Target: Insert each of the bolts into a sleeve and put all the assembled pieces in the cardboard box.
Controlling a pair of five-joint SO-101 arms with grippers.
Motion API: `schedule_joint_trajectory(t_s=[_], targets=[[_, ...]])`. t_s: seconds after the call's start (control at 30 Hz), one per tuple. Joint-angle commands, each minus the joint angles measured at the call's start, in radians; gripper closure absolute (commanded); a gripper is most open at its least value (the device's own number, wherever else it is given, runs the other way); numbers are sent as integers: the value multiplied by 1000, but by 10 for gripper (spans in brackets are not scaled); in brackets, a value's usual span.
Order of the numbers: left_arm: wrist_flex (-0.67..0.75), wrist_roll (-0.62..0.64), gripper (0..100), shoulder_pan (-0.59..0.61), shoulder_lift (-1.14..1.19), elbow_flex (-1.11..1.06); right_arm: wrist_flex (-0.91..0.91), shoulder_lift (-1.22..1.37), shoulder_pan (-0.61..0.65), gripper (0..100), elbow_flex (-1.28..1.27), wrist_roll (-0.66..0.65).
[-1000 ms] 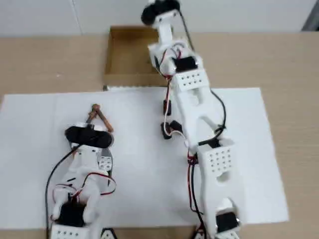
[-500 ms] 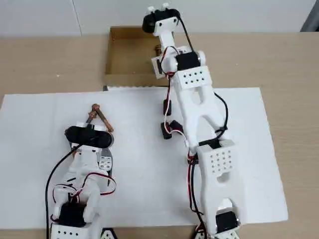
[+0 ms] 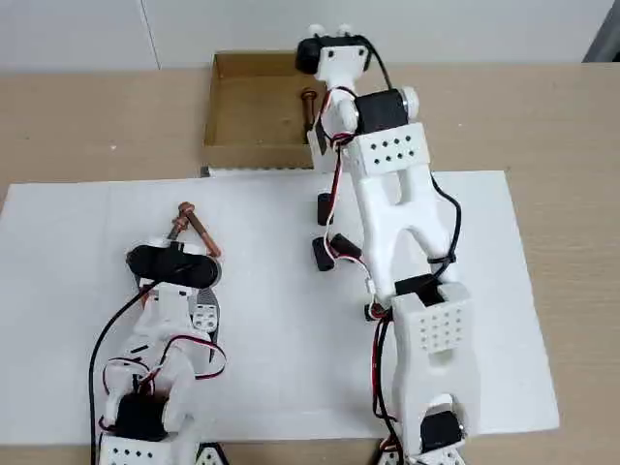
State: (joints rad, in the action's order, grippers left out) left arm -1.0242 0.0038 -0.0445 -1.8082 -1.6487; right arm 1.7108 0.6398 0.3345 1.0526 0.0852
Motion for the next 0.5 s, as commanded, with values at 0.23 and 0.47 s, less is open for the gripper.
schedule_joint_trajectory(t_s=[0.23,0.47], targets=[[11,-5,994,-2,-8,7,19,-242,54,869,-315,28],[11,-5,994,-2,-8,7,16,-306,101,869,-505,31]])
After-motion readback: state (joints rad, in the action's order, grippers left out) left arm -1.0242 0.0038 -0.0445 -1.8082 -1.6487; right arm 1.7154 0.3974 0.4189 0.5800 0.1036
